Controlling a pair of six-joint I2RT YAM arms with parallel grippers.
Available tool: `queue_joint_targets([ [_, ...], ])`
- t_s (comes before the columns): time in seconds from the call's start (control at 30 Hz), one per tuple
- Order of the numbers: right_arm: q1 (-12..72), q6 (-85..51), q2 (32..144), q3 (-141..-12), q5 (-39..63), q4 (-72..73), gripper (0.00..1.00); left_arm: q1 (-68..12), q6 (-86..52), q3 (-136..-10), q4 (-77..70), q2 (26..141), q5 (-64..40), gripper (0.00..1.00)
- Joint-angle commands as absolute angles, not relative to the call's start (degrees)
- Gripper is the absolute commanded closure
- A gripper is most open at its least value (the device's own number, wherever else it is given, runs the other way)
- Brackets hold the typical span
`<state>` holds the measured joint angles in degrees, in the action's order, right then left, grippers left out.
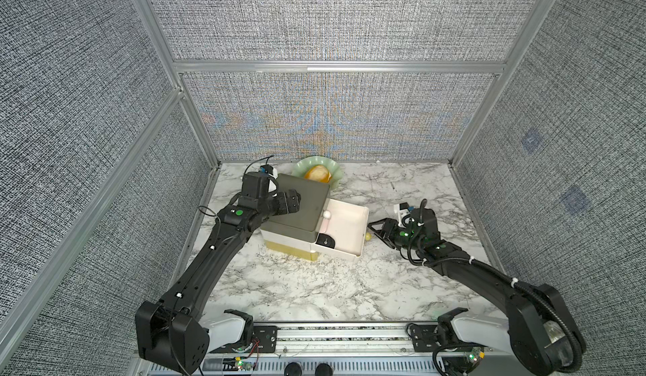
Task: Take the mice out of the drawer
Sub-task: Open the drawer in the storage box.
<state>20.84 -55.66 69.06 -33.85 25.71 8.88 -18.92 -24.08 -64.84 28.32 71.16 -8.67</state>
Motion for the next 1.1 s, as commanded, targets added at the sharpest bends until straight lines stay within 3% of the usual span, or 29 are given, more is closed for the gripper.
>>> queue_joint_targets([
  [0.0,20.4,-49.4,67.5,-37.7,21.7,-4.5,0.44,-18.8,-23.5,-66.2,29.7,70.6,-9.5,0.02],
  [0.17,23.1,-35.7,68.1,-48.0,18.5,-14.8,0.41,-18.8,-23.7,-66.5,29.9,68.8,-10.8,0.02],
  [0.3,30.8,-22.0,73.7,-58.5,13.1,-23.1,0.35,-18.8,-24.4,-65.3,30.5,66.7,-11.5,0.02],
  [0.53,38.6,-5.4,85.0,-68.6,12.1,-29.5,0.29,-18.9,-24.7,-63.2,33.4,63.6,-10.3,0.01],
  [1.07,42.1,5.5,94.7,-70.0,18.6,-24.0,0.20,-18.8,-30.3,-56.0,35.6,53.1,-6.9,0.01],
])
